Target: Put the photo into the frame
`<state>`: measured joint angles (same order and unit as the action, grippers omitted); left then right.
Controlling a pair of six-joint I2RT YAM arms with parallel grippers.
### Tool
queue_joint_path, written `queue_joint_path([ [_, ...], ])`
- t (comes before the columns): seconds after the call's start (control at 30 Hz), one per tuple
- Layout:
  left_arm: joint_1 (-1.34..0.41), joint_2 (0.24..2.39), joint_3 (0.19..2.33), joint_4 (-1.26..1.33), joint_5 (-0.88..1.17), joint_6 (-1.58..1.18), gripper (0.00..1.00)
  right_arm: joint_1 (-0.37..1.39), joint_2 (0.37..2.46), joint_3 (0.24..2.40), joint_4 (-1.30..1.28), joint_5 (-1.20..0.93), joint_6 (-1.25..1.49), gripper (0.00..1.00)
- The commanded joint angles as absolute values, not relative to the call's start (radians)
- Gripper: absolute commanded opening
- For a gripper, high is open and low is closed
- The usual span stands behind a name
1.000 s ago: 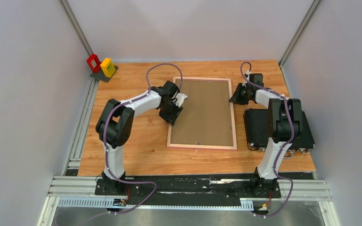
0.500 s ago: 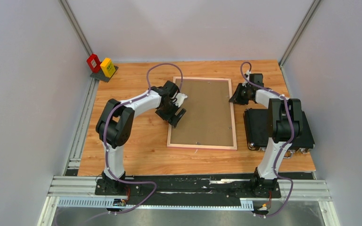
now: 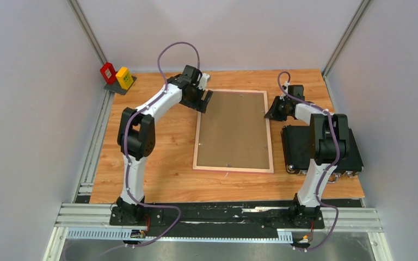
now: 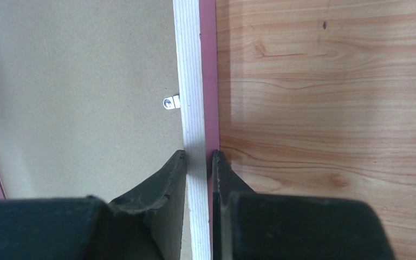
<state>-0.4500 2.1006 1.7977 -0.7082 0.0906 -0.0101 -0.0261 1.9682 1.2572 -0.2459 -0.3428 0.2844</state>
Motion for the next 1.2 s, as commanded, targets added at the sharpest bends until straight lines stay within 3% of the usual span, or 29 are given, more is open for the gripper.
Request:
queue_joint_path([
  [0.0,-0.423,2.214,1.943,-0.721,0.041,-0.107,0.88,-0.038,1.959,1.250,-0.267,-0.342,0.281,0.00],
  [0.37,-0.409,2.474,2.286,-0.786,0.017,-0.256,0.80,-0.037,1.960,1.242,-0.267,-0.369,0.285,0.00],
  [0.63,-0.390,2.499,2.298,-0.770,0.038,-0.300,0.68,-0.037,1.966,1.241,-0.267,-0.383,0.288,0.00],
  [1.17,-0.375,2.490,2.242,-0.766,0.054,-0.285,0.56,-0.037,1.967,1.242,-0.269,-0.389,0.290,0.00],
])
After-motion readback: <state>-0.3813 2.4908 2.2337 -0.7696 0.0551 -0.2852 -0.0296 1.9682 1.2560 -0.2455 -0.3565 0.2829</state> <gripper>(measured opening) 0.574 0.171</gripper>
